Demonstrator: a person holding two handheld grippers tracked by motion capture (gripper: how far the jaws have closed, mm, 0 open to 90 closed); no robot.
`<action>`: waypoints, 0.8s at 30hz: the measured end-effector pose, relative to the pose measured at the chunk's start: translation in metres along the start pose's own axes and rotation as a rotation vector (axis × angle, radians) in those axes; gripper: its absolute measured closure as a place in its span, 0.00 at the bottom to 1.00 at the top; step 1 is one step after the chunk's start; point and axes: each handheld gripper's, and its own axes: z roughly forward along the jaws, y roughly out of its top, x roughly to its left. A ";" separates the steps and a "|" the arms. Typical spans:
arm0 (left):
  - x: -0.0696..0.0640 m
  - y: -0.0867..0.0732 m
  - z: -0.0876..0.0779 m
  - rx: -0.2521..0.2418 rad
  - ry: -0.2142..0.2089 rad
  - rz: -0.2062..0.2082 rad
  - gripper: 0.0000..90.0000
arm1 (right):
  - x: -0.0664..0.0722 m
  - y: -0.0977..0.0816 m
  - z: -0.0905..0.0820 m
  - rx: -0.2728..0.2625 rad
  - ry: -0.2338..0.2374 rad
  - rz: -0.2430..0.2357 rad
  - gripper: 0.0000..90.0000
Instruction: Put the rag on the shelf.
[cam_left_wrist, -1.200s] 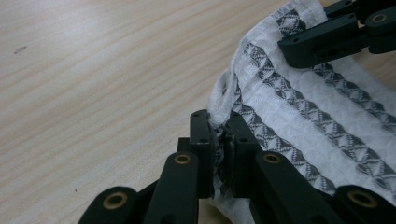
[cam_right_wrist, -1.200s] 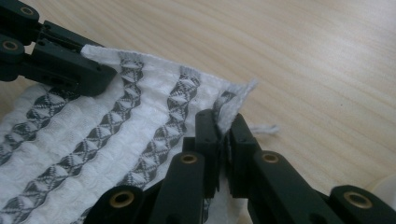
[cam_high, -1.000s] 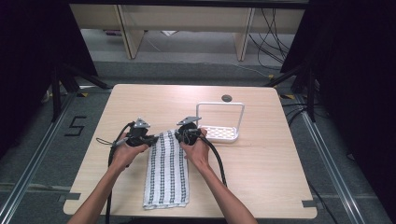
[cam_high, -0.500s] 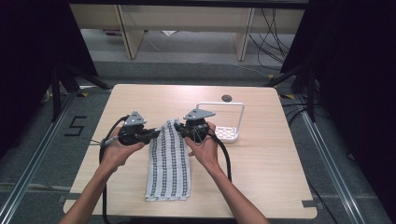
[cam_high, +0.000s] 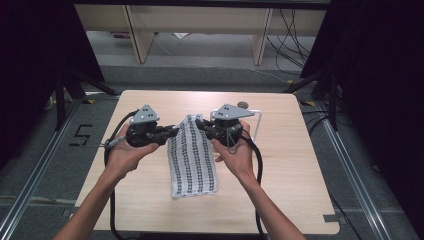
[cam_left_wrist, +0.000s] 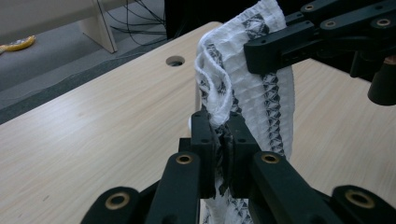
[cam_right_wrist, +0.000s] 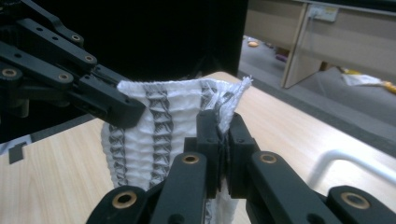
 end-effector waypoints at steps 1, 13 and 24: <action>-0.001 0.003 0.000 -0.002 0.003 -0.001 0.93 | -0.001 0.002 -0.006 0.003 -0.020 0.014 0.97; -0.014 0.047 0.027 -0.040 -0.009 0.033 0.93 | -0.029 0.015 -0.056 -0.033 -0.117 -0.023 0.97; -0.025 0.101 0.060 -0.054 -0.016 0.075 0.93 | -0.060 0.034 -0.094 -0.066 -0.194 -0.020 0.97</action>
